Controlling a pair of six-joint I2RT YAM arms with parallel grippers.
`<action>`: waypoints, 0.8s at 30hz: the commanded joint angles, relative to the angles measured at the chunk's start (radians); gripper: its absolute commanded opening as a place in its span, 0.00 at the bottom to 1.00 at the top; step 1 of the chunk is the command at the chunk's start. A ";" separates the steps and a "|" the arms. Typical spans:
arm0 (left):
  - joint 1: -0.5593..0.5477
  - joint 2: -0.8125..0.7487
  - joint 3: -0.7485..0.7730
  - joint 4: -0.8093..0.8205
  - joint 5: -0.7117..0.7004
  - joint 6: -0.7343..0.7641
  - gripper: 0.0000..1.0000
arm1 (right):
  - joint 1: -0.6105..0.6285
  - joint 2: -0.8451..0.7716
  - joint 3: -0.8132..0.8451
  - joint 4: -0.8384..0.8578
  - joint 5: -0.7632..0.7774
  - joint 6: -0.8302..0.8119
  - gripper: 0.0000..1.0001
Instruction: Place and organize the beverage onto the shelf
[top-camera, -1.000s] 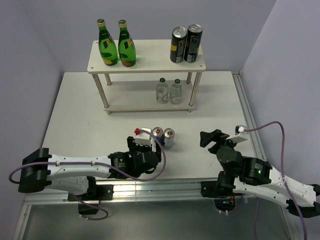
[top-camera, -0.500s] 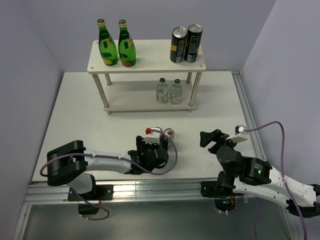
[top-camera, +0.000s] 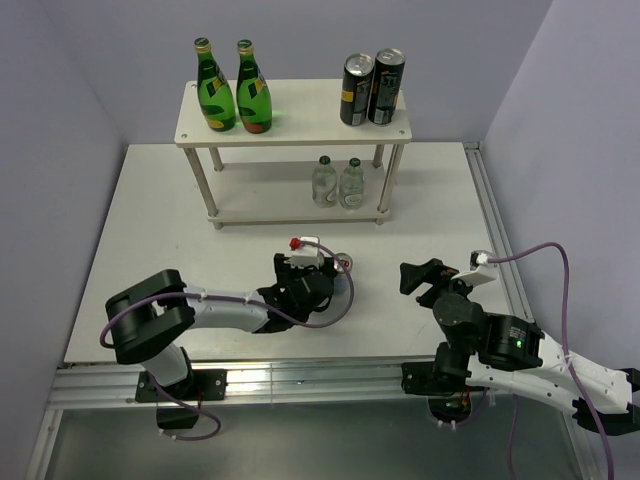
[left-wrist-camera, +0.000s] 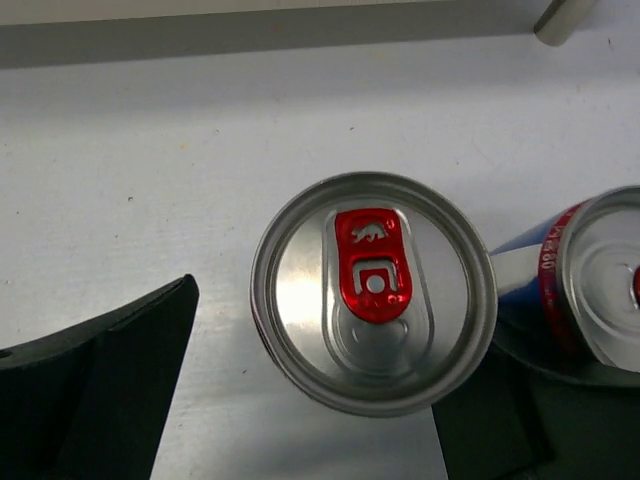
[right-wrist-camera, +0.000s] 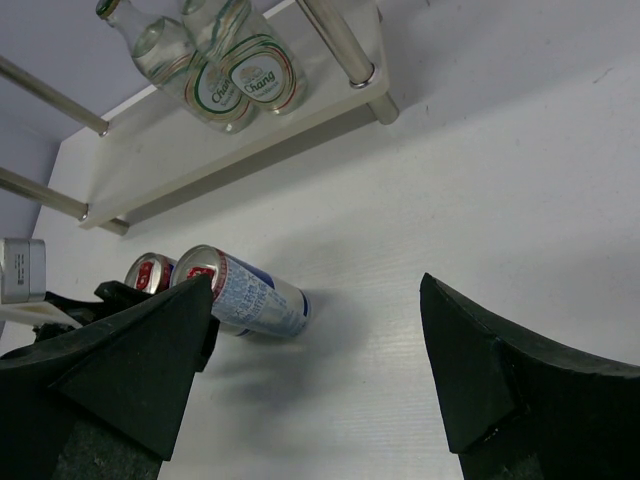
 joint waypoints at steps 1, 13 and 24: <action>0.027 0.022 0.017 0.133 0.028 0.070 0.89 | 0.005 0.006 0.005 0.014 0.027 0.007 0.91; 0.062 -0.064 0.038 0.064 -0.028 0.096 0.00 | 0.005 0.000 0.006 0.006 0.028 0.013 0.91; 0.386 -0.314 0.057 0.096 0.115 0.303 0.00 | 0.006 -0.037 -0.006 0.023 0.020 -0.004 0.91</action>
